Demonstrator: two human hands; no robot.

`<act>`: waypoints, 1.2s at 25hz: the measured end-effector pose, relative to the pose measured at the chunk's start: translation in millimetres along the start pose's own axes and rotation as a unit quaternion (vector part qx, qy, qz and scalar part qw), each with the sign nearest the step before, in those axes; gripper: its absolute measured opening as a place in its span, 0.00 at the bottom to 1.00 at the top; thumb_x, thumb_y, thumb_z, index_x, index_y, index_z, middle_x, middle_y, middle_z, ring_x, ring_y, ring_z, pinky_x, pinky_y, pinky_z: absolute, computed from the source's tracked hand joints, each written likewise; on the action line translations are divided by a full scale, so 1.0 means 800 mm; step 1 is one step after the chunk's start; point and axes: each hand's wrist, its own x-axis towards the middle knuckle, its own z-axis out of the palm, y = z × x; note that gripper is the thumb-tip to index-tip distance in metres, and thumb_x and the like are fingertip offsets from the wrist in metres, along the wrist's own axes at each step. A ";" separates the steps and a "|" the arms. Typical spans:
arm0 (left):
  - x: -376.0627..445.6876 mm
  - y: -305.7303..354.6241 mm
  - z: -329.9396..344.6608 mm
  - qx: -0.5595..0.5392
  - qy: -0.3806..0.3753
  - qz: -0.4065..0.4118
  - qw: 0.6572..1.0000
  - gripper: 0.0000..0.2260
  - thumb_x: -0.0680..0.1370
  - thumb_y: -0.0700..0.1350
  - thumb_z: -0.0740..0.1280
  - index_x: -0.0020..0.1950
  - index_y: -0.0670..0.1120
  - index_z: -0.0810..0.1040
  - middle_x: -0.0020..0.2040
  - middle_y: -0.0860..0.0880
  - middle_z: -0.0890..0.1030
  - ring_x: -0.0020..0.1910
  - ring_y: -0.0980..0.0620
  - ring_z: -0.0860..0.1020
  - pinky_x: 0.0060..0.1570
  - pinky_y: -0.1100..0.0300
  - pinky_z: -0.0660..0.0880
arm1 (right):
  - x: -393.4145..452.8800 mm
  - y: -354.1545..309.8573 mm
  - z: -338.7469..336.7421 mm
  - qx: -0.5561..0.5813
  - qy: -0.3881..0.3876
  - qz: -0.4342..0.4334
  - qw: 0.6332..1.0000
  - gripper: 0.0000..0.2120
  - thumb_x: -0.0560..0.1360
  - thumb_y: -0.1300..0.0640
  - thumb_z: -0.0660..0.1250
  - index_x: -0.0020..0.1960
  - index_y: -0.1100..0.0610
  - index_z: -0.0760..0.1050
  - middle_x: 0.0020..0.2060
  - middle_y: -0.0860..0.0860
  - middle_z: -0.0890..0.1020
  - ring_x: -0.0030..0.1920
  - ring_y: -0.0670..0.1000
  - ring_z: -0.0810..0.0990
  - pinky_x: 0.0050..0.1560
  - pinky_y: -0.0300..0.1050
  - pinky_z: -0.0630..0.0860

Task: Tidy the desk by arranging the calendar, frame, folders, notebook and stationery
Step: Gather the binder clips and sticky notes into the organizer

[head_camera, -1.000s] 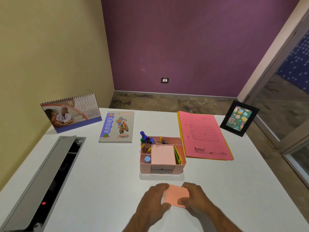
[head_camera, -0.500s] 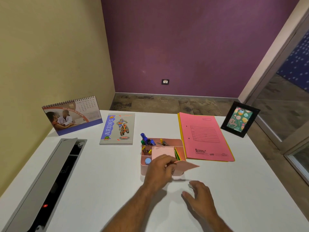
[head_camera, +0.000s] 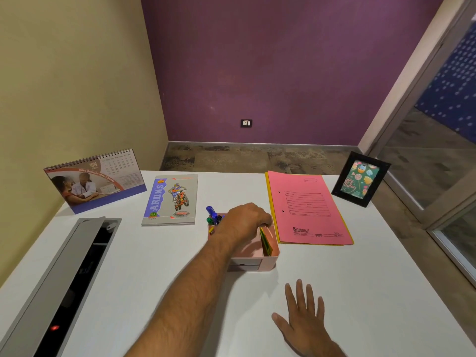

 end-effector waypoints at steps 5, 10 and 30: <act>0.009 0.006 0.013 0.034 -0.048 0.012 0.998 0.17 0.75 0.38 0.71 0.63 0.49 0.79 0.58 0.47 0.82 0.55 0.46 0.80 0.57 0.54 0.77 | 0.004 0.001 0.010 -0.015 0.035 -0.009 0.999 0.39 0.72 0.26 0.51 0.73 0.51 0.66 0.76 0.58 0.56 0.79 0.58 0.40 0.73 0.62 0.40; 0.015 0.008 0.021 0.045 -0.031 -0.004 0.998 0.17 0.75 0.40 0.71 0.63 0.48 0.79 0.58 0.47 0.82 0.55 0.46 0.80 0.57 0.57 0.76 | 0.008 0.002 0.018 -0.008 0.056 -0.003 0.998 0.41 0.71 0.25 0.52 0.75 0.50 0.60 0.76 0.58 0.56 0.79 0.58 0.41 0.70 0.64 0.46; 0.010 -0.004 0.089 0.124 -0.149 -0.003 0.981 0.24 0.79 0.44 0.66 0.74 0.52 0.67 0.77 0.47 0.64 0.79 0.42 0.50 0.74 0.35 0.42 | -0.002 -0.001 0.013 0.010 0.102 -0.017 0.995 0.41 0.72 0.26 0.52 0.78 0.48 0.53 0.78 0.55 0.52 0.79 0.57 0.40 0.71 0.65 0.45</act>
